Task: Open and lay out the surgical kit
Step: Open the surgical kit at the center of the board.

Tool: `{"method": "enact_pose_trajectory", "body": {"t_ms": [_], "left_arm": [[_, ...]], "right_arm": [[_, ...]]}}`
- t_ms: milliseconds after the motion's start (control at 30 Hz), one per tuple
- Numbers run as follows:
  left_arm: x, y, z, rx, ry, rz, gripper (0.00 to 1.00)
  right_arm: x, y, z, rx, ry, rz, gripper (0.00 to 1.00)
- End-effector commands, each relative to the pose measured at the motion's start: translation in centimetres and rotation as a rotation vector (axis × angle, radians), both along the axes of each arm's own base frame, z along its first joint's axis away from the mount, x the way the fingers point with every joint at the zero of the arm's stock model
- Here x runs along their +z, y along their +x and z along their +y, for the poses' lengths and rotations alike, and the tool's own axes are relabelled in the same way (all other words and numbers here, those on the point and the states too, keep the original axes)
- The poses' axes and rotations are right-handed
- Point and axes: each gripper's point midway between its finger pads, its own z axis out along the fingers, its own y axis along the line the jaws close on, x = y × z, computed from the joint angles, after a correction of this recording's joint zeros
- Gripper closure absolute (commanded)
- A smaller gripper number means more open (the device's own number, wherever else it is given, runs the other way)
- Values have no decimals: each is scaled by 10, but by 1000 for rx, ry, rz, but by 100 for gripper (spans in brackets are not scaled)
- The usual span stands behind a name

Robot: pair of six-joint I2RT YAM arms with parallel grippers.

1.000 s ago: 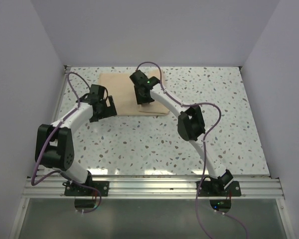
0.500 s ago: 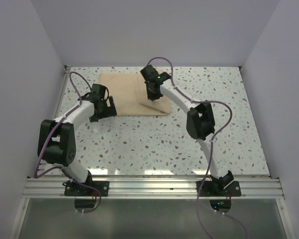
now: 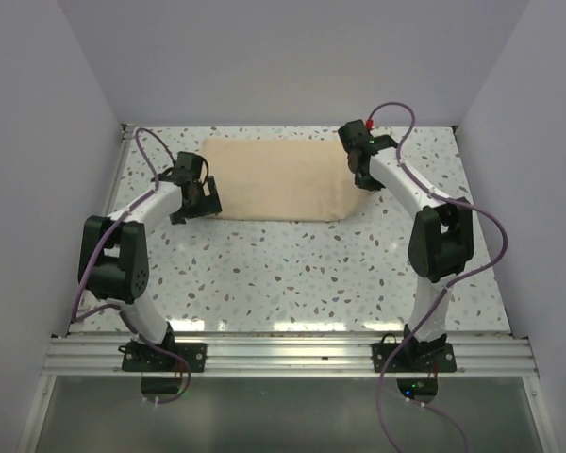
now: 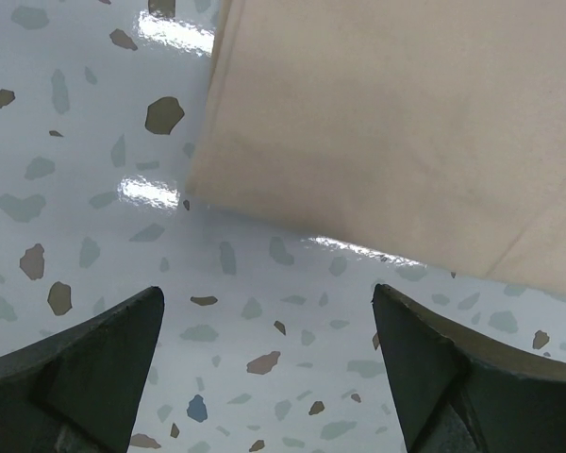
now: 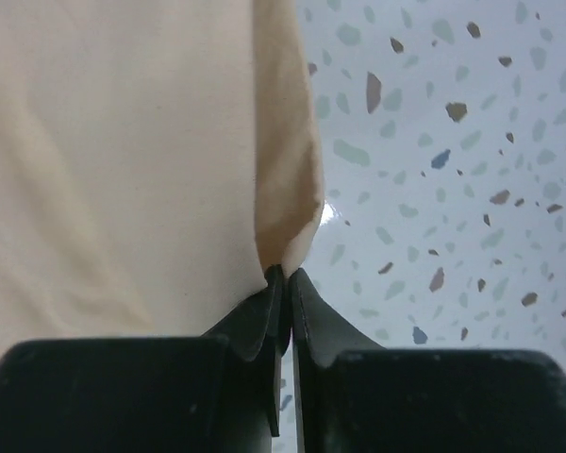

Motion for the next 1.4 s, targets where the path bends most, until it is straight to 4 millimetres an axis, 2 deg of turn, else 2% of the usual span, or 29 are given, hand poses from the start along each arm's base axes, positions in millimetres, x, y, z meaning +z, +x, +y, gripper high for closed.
{"method": "enact_pose_trajectory", "body": {"t_ms": [0, 67, 100, 200, 300, 400, 467, 500, 533, 600, 667, 700, 733, 800, 833, 900, 933, 1000, 1033, 1067, 1100, 1133, 1167, 1367], "left_arm": [[8, 9, 1, 14, -5, -22, 4], [6, 9, 0, 15, -12, -22, 5], [5, 8, 0, 18, -14, -20, 5], [4, 8, 0, 20, -11, -19, 5], [3, 10, 1, 22, -10, -26, 5], [1, 15, 0, 25, -8, -30, 5], [4, 22, 0, 29, -10, -48, 5], [4, 24, -1, 29, -10, -50, 6], [7, 29, -2, 28, -14, -65, 6], [11, 34, -4, 25, -26, -79, 6], [15, 38, -8, 11, -46, -93, 7], [15, 39, -12, 3, -61, -94, 7], [16, 40, -13, -3, -68, -94, 7], [14, 40, -17, -18, -82, -89, 8], [13, 40, -18, -22, -86, -85, 8], [12, 40, -19, -32, -87, -83, 8], [12, 39, -18, -34, -86, -82, 8], [11, 38, -18, -40, -84, -80, 9], [10, 37, -18, -42, -83, -79, 9], [10, 36, -18, -44, -81, -80, 9], [11, 37, -17, -43, -80, -87, 9], [7, 33, -16, -43, -76, -78, 9], [7, 33, -16, -43, -75, -81, 9], [-4, 29, -16, -41, -74, -64, 9]], "right_arm": [[-8, -35, -34, -100, -128, 99, 85], [-16, -41, -41, -124, -147, 137, 33], [-16, -43, -46, -140, -157, 144, 2], [-1, -49, -69, -197, -210, 129, 2], [20, -44, -89, -247, -199, 76, 2], [38, -36, -90, -232, -145, 31, 2], [51, -24, -75, -159, -48, -36, 2], [48, -18, -56, -95, 60, -51, 2], [51, -4, -45, -56, 119, -116, 2], [58, 7, -26, -3, 222, -182, 3], [63, 23, -19, -9, 263, -233, 8], [43, 29, -18, -21, 255, -182, 8], [52, 41, -16, -33, 260, -204, 9], [35, 48, -22, -67, 236, -138, 13], [22, 63, -22, -86, 225, -121, 14], [12, 71, -30, -116, 218, -93, 18], [3, 82, -31, -141, 227, -95, 20], [-7, 89, -42, -180, 243, -85, 26], [-5, 95, -45, -200, 258, -102, 27], [-20, 98, -48, -218, 259, -74, 30], [-24, 100, -57, -243, 260, -71, 31], [-22, 102, -62, -266, 267, -79, 31], [-34, 103, -70, -290, 262, -59, 32], [-47, 117, -93, -336, 271, -69, 33]]}}
